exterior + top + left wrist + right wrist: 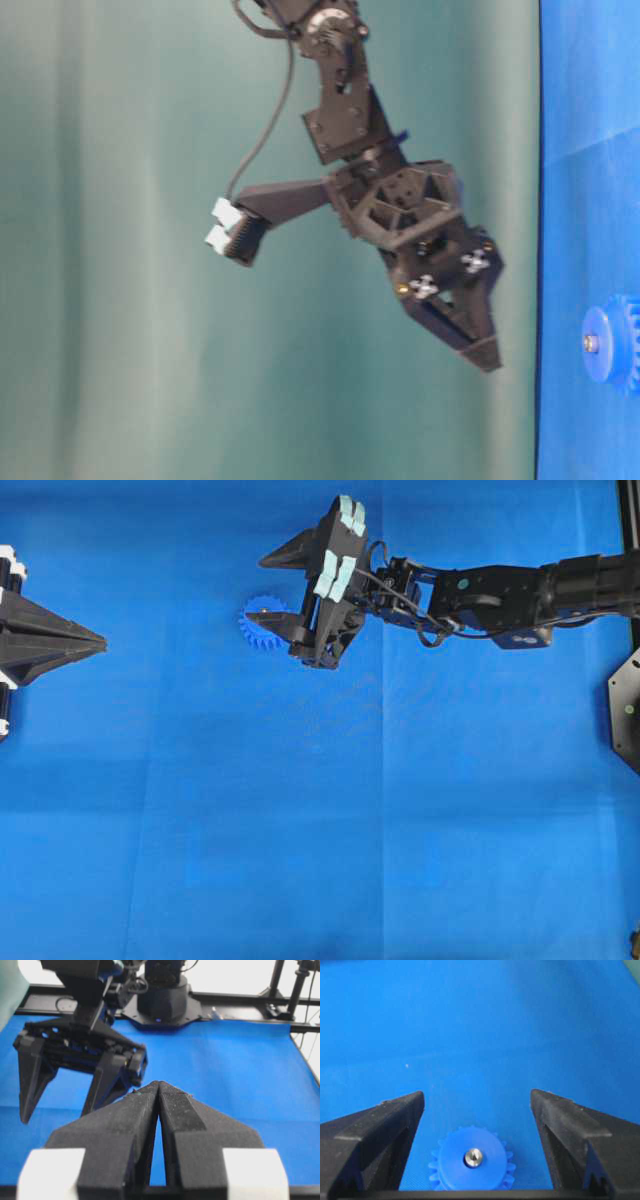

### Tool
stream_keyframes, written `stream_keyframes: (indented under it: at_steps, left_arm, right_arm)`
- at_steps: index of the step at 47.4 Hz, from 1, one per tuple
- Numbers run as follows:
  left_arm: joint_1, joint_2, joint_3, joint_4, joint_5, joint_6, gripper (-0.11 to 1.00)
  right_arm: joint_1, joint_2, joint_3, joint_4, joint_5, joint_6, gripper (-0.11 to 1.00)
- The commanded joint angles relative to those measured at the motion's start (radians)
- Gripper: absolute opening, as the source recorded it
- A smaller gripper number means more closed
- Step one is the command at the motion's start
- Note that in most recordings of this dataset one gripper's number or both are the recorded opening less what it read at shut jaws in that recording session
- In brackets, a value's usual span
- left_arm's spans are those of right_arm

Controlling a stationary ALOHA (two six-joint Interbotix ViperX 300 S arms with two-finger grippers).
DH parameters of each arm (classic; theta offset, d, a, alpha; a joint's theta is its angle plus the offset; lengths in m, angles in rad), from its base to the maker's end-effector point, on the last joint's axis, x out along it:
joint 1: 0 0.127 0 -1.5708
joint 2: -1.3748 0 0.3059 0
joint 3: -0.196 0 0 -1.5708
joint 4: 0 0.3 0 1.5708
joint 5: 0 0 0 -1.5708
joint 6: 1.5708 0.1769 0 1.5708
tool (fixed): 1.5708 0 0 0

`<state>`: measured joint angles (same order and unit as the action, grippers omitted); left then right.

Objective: Insert the shaft placed at a random location into the center hole of the small gear at another random location.
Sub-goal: 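Open the right gripper and raise it off the inserted shaft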

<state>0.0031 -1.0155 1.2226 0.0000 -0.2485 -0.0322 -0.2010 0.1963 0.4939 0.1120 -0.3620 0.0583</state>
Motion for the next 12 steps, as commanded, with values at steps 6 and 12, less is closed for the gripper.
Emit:
stream_keyframes:
  at_steps: [6,12]
  left_arm:
    - [0.002,0.005,-0.011,0.000,-0.009,-0.002,0.00]
    - [0.002,0.005,-0.011,0.000,-0.011,-0.002,0.00]
  right_arm:
    - [0.003,-0.054,-0.006,-0.003,0.021,-0.002,0.74]
    - [0.005,-0.054,-0.008,-0.003,0.026,-0.002,0.74]
